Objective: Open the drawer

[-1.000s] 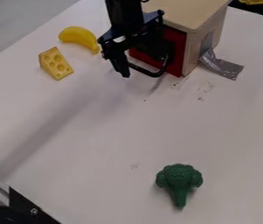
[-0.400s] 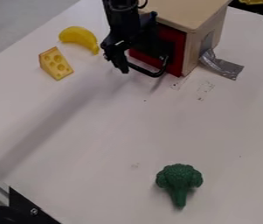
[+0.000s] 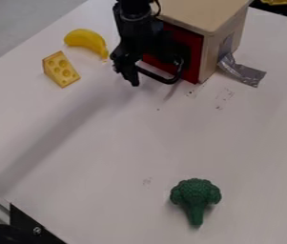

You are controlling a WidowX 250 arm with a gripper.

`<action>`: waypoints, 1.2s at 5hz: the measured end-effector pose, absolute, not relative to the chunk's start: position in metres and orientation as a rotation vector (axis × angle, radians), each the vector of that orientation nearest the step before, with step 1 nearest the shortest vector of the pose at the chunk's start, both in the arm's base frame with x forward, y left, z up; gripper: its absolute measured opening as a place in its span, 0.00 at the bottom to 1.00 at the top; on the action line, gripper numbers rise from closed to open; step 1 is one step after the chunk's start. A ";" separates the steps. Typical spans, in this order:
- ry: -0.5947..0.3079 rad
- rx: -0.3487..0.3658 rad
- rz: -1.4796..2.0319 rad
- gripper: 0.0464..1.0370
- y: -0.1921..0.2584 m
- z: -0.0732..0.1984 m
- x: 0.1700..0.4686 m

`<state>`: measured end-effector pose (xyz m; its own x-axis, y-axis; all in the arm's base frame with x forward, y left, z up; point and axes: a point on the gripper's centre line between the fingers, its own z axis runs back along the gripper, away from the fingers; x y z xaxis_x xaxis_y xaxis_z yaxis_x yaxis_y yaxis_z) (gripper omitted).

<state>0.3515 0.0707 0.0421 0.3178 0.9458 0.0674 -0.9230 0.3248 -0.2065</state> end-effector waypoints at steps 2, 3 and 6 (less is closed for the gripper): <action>-0.171 -0.101 1.250 0.93 0.076 0.025 0.358; -0.177 -0.095 1.256 0.80 0.078 0.025 0.361; -0.159 -0.114 1.293 0.12 0.076 0.022 0.354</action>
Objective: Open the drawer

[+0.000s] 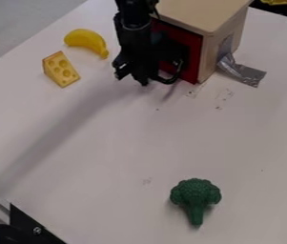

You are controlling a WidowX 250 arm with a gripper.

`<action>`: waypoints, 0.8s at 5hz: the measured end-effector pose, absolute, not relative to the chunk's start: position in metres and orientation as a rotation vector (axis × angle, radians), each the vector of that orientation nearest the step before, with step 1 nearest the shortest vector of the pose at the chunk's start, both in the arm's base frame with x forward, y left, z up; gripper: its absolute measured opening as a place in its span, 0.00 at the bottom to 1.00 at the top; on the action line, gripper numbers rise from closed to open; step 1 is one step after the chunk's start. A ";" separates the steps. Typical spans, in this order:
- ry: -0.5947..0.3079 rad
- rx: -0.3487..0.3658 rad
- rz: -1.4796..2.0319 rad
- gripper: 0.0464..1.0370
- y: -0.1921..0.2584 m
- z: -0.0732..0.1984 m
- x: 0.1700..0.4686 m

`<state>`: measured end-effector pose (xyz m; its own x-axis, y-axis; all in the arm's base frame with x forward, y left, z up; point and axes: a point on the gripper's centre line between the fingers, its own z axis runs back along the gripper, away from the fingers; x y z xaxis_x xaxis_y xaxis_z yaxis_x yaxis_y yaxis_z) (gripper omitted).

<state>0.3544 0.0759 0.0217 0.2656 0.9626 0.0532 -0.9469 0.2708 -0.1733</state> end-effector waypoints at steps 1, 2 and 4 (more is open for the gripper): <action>-0.153 -0.112 1.300 0.11 0.076 0.022 0.349; -0.141 -0.104 1.310 0.10 0.078 0.022 0.340; -0.127 -0.096 1.319 0.10 0.080 0.020 0.333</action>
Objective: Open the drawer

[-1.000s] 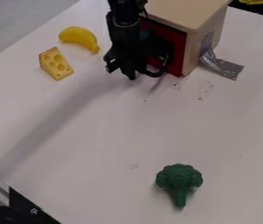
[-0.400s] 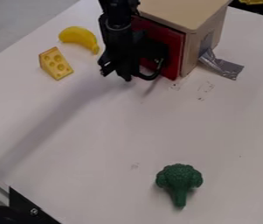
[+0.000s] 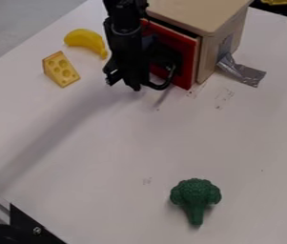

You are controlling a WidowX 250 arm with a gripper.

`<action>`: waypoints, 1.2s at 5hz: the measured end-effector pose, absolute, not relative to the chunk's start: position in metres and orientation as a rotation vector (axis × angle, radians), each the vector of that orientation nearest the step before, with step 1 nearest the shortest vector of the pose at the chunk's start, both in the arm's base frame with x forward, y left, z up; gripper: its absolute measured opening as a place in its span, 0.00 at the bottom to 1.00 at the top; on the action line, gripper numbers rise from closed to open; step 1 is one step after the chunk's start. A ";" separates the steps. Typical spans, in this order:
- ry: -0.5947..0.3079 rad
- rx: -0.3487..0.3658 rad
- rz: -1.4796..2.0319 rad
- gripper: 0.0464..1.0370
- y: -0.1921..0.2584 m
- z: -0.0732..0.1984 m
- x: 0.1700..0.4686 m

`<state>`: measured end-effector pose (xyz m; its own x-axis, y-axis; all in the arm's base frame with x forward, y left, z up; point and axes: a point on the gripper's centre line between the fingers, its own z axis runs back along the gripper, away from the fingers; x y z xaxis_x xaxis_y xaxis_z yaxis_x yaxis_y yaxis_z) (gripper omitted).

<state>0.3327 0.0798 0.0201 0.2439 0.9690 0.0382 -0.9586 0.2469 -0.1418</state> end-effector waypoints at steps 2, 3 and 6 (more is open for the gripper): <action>-0.126 -0.089 1.320 0.10 0.082 0.018 0.321; -0.123 -0.084 1.319 0.10 0.084 0.017 0.314; -0.122 -0.079 1.313 0.10 0.083 0.012 0.295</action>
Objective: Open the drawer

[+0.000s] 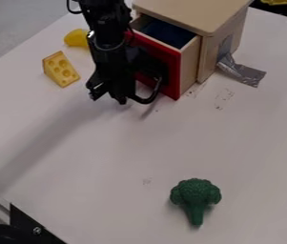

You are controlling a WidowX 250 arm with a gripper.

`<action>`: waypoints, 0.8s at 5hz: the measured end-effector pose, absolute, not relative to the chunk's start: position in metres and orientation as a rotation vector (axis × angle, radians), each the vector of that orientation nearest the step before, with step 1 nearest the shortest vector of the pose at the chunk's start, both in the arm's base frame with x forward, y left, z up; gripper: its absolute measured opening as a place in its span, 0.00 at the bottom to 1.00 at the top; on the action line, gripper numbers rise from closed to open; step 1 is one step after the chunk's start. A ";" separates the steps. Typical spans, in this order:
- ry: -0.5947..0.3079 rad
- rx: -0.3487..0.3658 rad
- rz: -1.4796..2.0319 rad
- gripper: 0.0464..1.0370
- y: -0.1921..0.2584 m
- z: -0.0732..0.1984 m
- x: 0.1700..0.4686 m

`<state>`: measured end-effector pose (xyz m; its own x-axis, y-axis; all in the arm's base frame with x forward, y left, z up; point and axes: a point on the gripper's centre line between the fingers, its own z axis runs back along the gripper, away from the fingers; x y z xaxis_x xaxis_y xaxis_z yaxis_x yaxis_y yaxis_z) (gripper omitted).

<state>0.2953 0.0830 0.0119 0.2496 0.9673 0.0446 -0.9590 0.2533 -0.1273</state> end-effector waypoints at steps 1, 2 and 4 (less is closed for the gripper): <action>-0.129 -0.080 1.312 0.10 0.083 0.012 0.290; -0.129 -0.079 1.308 0.10 0.084 0.011 0.287; -0.152 -0.084 1.304 0.10 0.082 0.011 0.281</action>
